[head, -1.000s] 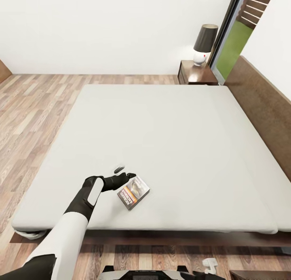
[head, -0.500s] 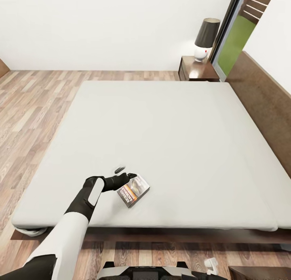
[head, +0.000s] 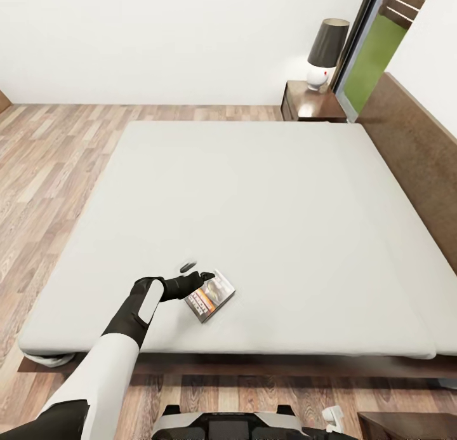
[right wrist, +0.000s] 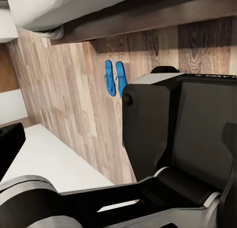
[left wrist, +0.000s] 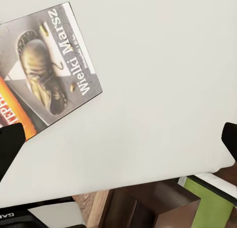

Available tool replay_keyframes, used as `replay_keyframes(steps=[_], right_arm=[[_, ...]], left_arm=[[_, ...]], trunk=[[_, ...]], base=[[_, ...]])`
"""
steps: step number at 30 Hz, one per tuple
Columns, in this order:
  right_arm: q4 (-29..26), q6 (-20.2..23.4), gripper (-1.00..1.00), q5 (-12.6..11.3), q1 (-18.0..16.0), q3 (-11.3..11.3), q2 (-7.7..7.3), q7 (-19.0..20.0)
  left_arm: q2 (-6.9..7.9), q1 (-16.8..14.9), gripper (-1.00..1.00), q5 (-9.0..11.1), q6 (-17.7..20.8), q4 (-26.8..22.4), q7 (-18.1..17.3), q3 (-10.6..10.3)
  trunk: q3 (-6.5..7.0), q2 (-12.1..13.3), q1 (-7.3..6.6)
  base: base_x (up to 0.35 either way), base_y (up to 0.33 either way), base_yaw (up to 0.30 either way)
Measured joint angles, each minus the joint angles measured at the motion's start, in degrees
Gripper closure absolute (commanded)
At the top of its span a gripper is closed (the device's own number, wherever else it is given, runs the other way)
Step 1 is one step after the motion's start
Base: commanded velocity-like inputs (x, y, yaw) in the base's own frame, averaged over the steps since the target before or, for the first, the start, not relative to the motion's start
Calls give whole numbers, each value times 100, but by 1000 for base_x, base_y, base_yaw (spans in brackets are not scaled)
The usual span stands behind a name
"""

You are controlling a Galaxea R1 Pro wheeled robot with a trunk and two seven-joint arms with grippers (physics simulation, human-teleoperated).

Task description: In the bedroom, move the book from the bed onto either nightstand, and place the two sandals side by side next to the bed.

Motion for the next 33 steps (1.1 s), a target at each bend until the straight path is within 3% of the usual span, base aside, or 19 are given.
replay_keyframes(steps=[11,33], right_arm=[[-2,-7,-100,8,0,7,5,-6],[0,-10,-100,9,0,8,1,-9]], left_arm=[[7,0,-100,0,1,-7,0,7],[9,0,-100,1,1,-8,0,9]], trunk=[[-92,0,0],[-101,-1,-2]], base=[[0,0,0],[91,0,0]])
